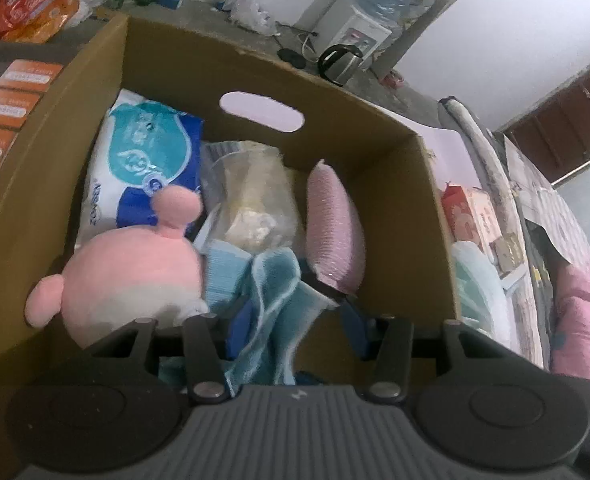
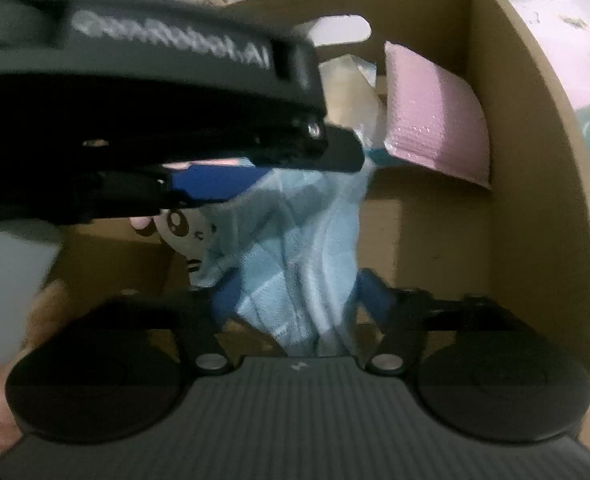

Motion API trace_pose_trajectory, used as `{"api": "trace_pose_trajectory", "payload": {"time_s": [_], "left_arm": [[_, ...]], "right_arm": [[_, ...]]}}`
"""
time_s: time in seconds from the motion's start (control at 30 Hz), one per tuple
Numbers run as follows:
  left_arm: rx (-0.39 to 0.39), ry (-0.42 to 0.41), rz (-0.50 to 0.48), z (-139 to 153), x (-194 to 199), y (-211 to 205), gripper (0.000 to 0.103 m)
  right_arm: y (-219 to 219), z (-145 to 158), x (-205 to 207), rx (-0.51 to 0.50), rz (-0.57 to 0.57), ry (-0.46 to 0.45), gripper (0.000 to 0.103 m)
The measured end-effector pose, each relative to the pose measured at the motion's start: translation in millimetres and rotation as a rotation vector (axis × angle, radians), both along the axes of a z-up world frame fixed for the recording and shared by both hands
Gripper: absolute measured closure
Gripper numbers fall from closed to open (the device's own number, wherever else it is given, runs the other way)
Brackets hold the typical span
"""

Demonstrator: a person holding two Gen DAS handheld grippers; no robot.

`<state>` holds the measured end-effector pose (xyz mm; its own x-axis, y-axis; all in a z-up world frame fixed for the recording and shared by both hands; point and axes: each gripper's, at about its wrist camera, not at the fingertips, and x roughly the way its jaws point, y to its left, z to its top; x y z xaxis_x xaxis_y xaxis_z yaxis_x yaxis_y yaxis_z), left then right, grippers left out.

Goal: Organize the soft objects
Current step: 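Carry the towel with both tools into the box and open both tools, then move both tools back over the items on the bed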

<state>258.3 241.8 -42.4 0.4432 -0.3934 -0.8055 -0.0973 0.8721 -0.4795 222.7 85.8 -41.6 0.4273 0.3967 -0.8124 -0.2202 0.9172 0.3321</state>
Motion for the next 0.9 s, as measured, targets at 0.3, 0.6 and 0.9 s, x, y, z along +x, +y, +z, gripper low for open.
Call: {"api": "trace_pose_trajectory", "payload": {"time_s": [0.3,0.6,0.9], "left_arm": [[-0.063,-0.058,0.069,13,-7,19,0.043],[-0.087,-0.199,0.117,62,-36,23,0.023],[-0.012,-0.333,0.069,125,-98,-13,0.013]], "right_arm": [[-15,28,-25,0.008,0.05,-0.124,0.018],[-63,61,-38,0.215,0.051,-0.215,0.018],[-200,115,-97,0.537,0.031,-0.294,0.015]]}}
